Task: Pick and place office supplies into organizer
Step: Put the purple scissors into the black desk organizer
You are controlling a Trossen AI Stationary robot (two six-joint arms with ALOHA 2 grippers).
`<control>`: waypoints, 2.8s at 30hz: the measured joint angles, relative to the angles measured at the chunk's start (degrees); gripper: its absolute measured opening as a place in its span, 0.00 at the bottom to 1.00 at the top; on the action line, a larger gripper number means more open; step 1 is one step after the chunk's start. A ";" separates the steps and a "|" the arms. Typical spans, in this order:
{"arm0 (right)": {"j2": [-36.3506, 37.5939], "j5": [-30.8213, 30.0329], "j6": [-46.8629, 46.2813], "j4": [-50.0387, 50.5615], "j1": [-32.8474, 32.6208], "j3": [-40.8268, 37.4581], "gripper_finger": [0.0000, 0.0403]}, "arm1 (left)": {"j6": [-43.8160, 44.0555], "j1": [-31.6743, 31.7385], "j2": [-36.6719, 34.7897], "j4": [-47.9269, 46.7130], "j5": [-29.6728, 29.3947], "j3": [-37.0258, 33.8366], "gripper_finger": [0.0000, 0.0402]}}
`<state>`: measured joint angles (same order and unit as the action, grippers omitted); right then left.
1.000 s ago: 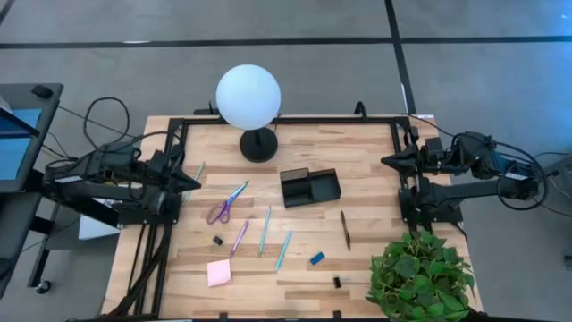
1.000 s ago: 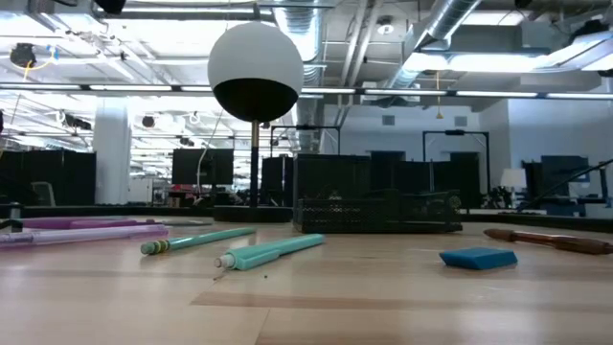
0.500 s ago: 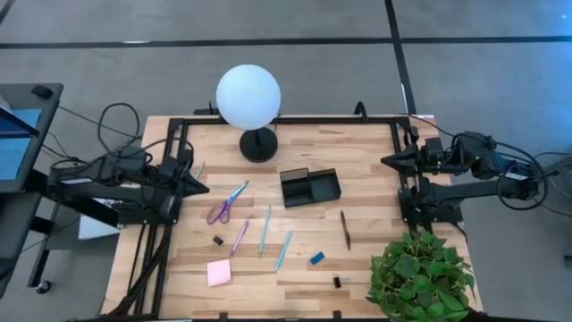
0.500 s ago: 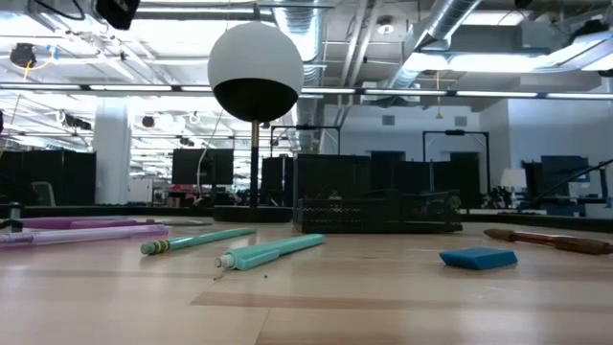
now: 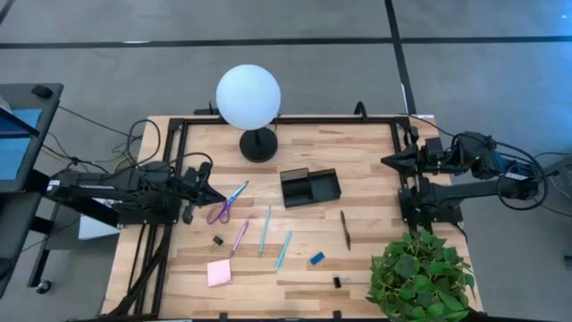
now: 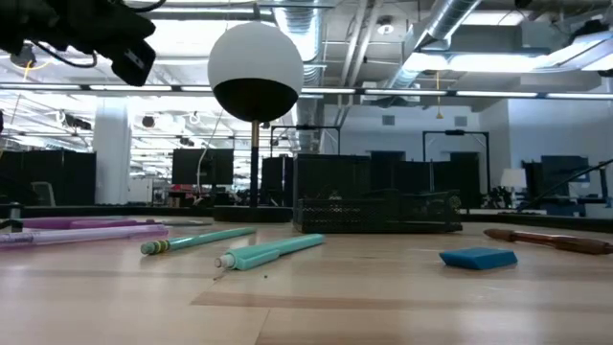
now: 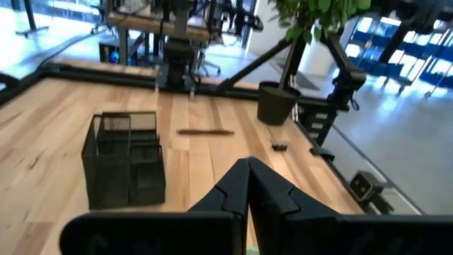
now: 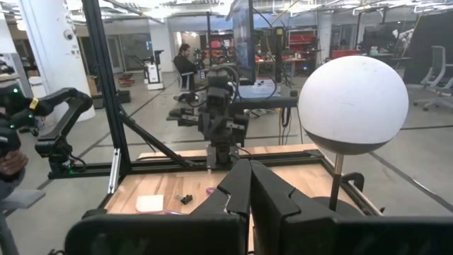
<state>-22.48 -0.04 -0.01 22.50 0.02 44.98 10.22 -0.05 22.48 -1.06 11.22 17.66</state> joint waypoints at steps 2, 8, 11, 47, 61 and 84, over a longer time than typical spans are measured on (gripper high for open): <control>0.00 0.01 0.00 0.00 -0.01 0.01 0.00 | 0.84 0.00 -0.01 1.95 0.01 -1.10 0.00; 0.00 0.00 0.00 0.00 0.00 0.00 0.00 | 1.00 0.00 0.00 1.71 0.00 -1.28 0.00; 0.00 0.00 0.00 0.00 0.00 -0.01 0.00 | 1.00 -0.02 0.00 2.42 -1.08 -1.28 0.00; 0.00 0.01 0.00 -0.02 0.01 -0.01 0.00 | -3.17 0.02 0.02 4.31 -13.75 -1.28 0.00; 0.00 0.01 0.00 0.00 0.01 0.01 0.00 | -3.21 0.02 0.02 3.39 -15.26 -1.28 0.00; 0.00 0.01 0.00 0.00 0.00 0.00 0.00 | 5.57 0.04 0.04 -8.57 -16.74 -1.28 0.00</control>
<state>-22.48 -0.03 -0.01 22.50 0.02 44.98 15.79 -0.01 22.52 -9.63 -5.52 16.38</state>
